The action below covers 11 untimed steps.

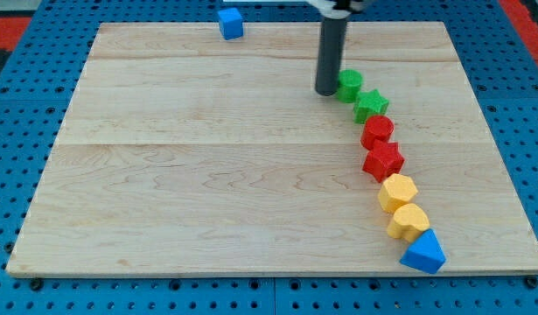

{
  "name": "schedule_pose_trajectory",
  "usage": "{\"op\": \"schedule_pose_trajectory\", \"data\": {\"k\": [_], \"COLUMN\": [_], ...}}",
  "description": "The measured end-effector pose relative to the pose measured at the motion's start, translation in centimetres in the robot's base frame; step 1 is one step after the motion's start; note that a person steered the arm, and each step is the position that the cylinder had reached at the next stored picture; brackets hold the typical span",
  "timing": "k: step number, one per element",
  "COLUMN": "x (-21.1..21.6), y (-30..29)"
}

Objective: Push the blue triangle a bit right

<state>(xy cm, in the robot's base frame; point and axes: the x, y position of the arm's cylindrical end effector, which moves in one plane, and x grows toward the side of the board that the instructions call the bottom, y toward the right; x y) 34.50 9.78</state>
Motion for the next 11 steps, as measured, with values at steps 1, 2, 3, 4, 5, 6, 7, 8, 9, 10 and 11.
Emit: {"op": "schedule_pose_trajectory", "data": {"k": [1,2,3,4,5,6,7,8,9,10,11], "x": [-1.1,-2.7,-2.7,-1.6,-1.5,-6.1,-10.2,-11.9,-15.4,-15.4,-15.3], "y": [2.2,-0.1,-9.3,-18.5,-28.5,-36.3,-37.4,-37.7,-37.2,-37.2,-31.7]}}
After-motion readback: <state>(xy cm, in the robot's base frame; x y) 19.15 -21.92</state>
